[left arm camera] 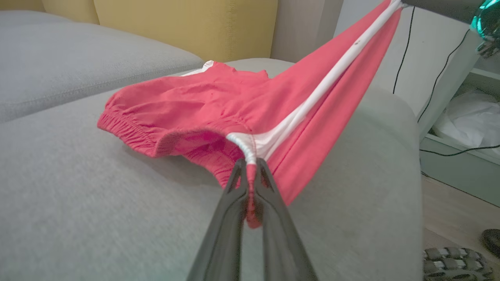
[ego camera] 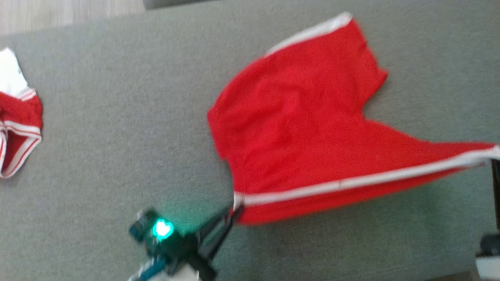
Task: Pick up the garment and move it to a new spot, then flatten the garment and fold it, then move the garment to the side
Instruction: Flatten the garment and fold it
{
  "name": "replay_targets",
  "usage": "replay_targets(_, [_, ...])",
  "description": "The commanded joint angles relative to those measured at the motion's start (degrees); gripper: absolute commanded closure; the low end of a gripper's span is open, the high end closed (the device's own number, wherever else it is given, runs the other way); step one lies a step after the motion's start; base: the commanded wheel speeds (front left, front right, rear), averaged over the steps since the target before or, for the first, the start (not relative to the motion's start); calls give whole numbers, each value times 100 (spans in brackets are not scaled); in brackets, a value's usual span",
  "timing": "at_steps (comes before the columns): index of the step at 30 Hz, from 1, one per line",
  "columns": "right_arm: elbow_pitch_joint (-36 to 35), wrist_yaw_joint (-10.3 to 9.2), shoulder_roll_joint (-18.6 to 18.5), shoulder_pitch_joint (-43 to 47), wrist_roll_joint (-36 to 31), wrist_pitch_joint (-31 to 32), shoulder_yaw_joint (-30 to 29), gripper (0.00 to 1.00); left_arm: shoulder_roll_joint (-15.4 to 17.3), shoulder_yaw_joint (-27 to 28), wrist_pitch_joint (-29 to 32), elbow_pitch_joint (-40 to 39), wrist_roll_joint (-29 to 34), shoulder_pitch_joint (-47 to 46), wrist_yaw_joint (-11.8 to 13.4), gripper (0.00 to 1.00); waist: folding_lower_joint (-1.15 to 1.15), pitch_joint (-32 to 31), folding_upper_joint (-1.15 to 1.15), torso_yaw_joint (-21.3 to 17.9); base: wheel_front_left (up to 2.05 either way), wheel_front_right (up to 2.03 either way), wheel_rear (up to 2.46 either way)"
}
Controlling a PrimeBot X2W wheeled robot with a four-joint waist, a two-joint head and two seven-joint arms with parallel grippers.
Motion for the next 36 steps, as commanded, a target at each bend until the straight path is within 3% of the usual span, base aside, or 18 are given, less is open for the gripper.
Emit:
replay_targets(1, [-341,37,-246,-14,58,32,-86,100,232,237,-22,-194,-88,12,89,100,1,-203,-1,-115,0,0,0])
replay_targets(7, [-759,37,-388,87,78,411,-218,100,308,377,-3,-815,-233,381,301,100,1,-351,-1,-128,0,0,0])
replay_targets(9, [-573,37,-422,-236,288,501,-99,100,236,474,27,-898,-290,250,350,100,1,-323,-1,-76,0,0,0])
replay_targets(16, [606,37,-1176,-1537,596,852,559,100,-278,750,385,-488,-447,-681,411,100,1,99,-1,321,0,0,0])
replay_targets(27, [2126,37,-2359,-3908,888,1521,2361,100,-1002,808,722,570,-361,-1880,499,100,1,734,-1,807,0,0,0])
replay_targets(36, [3014,37,-2745,-5114,1304,1696,3420,100,-1303,771,804,1083,-325,-2417,446,100,1,1038,-1,1130,0,0,0])
